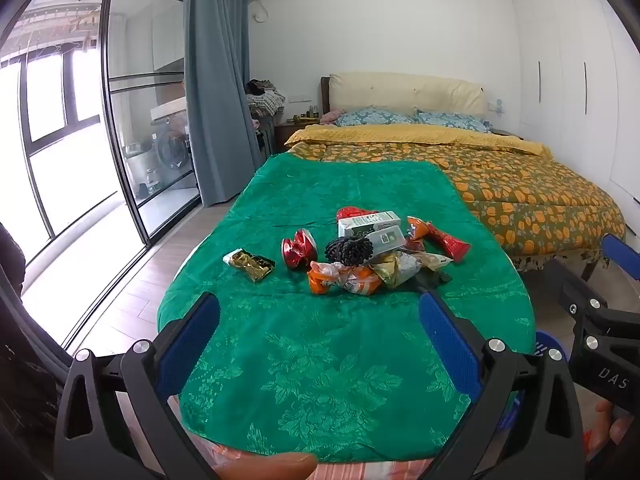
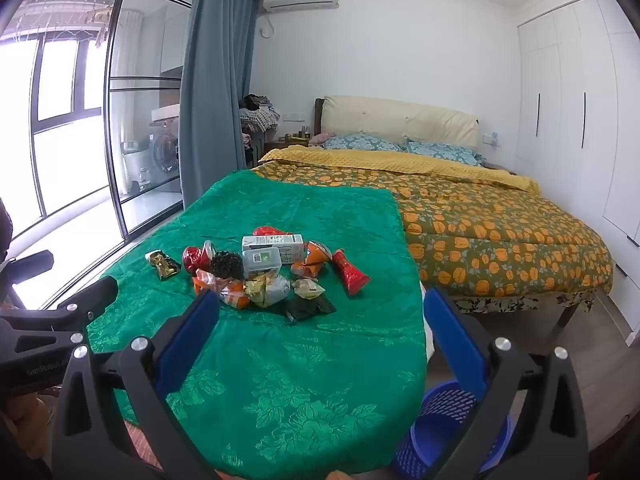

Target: Collect trash

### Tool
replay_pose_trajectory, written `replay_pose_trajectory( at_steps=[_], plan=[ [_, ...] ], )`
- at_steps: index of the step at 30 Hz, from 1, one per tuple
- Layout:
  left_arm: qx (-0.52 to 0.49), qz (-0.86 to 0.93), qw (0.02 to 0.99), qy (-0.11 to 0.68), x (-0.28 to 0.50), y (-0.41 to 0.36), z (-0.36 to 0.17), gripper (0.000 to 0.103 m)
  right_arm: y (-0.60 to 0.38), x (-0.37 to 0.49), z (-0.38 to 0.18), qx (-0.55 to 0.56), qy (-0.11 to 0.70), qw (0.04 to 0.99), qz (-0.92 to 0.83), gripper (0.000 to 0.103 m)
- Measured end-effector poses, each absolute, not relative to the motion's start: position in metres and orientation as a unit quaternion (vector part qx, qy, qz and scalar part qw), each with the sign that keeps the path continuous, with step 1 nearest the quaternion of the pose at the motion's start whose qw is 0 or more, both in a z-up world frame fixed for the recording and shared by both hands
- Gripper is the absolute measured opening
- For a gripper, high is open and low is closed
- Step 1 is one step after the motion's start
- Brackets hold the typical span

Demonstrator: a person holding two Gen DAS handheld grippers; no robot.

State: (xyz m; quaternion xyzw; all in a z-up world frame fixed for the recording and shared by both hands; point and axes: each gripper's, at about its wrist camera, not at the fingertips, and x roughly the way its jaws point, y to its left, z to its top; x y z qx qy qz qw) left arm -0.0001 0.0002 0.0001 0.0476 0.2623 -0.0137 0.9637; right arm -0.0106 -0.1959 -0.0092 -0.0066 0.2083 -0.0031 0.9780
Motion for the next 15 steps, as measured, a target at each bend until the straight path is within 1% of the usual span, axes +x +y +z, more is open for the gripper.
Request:
replay_pose_trajectory(
  at_steps=[15],
  plan=[
    [0.046,-0.014,0.963,0.266,-0.0015,0.0021,0.0005,0.099,-0.1956,-0.0107,-0.0088,-0.009,0.207,0.978,-0.006,0.099]
  ],
)
